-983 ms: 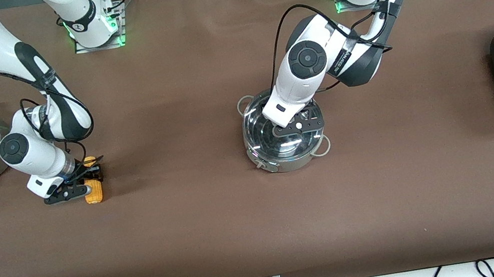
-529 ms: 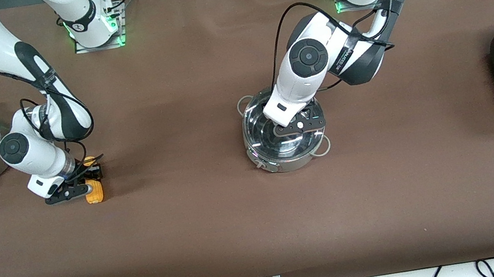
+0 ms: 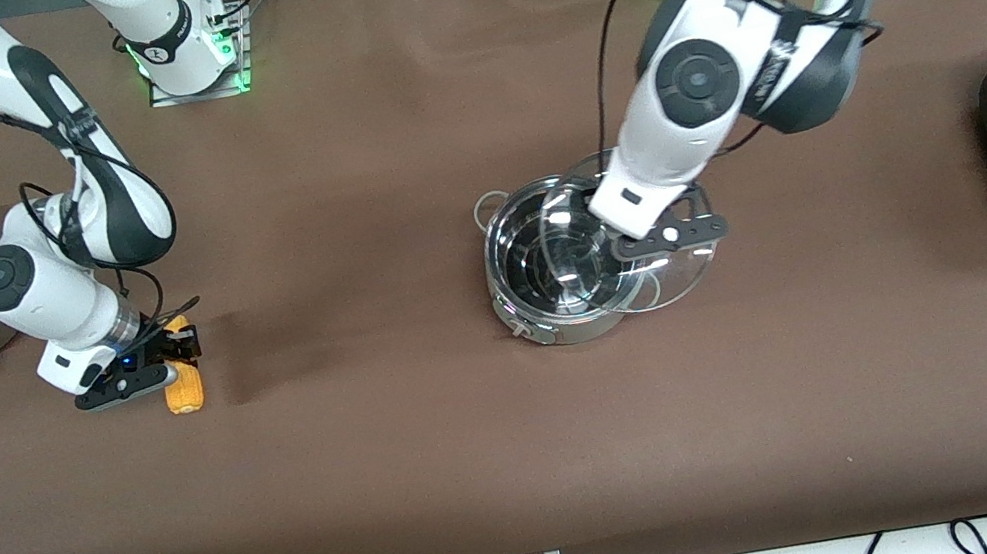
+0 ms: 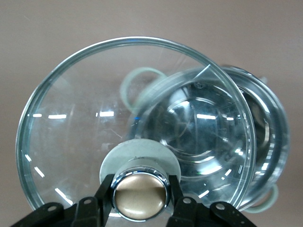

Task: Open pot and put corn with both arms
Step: 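Lift the corn over the pot while the left gripper lifts the lid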

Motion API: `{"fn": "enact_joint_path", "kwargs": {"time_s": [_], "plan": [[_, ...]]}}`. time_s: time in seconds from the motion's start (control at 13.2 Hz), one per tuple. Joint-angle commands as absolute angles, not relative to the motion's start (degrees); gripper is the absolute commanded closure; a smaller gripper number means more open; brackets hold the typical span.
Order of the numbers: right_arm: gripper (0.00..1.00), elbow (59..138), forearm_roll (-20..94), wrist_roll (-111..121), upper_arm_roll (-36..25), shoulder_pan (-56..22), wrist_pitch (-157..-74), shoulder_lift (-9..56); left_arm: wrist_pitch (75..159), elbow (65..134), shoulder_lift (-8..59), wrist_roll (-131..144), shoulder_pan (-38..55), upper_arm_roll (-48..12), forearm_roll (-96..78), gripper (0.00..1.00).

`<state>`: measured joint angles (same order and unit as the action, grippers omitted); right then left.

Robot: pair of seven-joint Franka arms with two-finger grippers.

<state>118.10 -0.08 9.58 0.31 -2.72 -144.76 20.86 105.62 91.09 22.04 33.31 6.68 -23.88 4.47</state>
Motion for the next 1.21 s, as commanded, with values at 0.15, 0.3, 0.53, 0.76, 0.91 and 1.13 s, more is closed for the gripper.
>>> {"fn": "enact_joint_path", "kwargs": {"time_s": [0.15, 0.3, 0.53, 0.76, 0.91, 1.13], "plan": [[1.00, 109.80, -0.26, 1.08, 7.28, -2.64, -126.60, 15.47, 103.71, 95.96, 17.32, 17.27, -0.60, -21.90, 3.08, 1.00], [1.00, 104.62, -0.35, -6.64, 13.06, -2.64, -120.53, 15.21, 103.71, 97.46, 16.27, 8.92, -1.49, -18.13, 3.08, 1.00], [1.00, 96.79, -0.53, -17.11, 17.66, -7.01, -115.50, 16.43, 105.46, 100.10, 16.26, -1.11, -2.63, -12.59, 2.90, 1.00], [1.00, 87.58, -0.96, -25.98, 17.58, -15.09, -112.86, 22.21, 110.73, 104.49, 16.26, -9.03, -3.51, -9.07, 0.89, 1.00], [1.00, 77.23, -5.51, -33.63, 17.58, -20.80, -108.74, 29.32, 116.42, 108.96, 16.44, -13.51, -3.60, -6.51, -3.84, 1.00], [1.00, 59.82, -7.56, -43.03, 15.74, -30.11, -104.95, 41.09, 128.10, 116.96, 17.66, -15.56, -3.60, -5.98, -3.70, 1.00]]}}
